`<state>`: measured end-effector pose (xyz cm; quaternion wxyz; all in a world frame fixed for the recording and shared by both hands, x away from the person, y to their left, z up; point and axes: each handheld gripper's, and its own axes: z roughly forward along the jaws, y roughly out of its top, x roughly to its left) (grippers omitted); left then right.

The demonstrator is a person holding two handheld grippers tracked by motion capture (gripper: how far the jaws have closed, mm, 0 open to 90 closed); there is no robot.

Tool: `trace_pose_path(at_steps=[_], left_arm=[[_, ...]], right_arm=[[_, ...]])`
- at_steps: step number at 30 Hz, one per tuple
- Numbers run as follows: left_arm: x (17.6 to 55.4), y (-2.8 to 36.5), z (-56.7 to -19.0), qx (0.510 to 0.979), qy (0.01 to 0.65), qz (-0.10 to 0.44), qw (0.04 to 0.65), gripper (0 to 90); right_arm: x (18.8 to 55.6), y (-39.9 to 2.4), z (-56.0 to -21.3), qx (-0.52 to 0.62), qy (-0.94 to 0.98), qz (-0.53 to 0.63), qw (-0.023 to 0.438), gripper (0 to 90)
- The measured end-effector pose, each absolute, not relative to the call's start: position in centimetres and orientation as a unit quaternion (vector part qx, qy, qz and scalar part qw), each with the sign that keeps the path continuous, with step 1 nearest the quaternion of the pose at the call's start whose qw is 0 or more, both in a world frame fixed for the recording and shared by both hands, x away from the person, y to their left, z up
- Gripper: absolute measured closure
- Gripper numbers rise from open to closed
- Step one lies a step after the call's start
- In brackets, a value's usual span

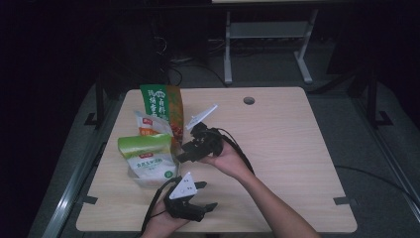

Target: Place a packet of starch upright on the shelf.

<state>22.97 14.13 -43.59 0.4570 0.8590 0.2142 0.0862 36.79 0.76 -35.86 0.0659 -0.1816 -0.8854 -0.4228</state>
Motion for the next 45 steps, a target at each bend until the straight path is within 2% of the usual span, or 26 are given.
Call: trace_pose_path(at_steps=[13,45], left_arm=[[23.4,14.7,-43.2,0.855,0.219,0.094,0.461,27.8],[23.9,15.2,-43.0,0.849,0.231,0.096,0.466,27.9]], right_arm=[[36.9,-3.8,-35.8,-0.230,-0.875,-0.422,0.051,43.5],[37.0,-10.8,-37.0,-0.294,-0.865,-0.406,0.028,36.8]])
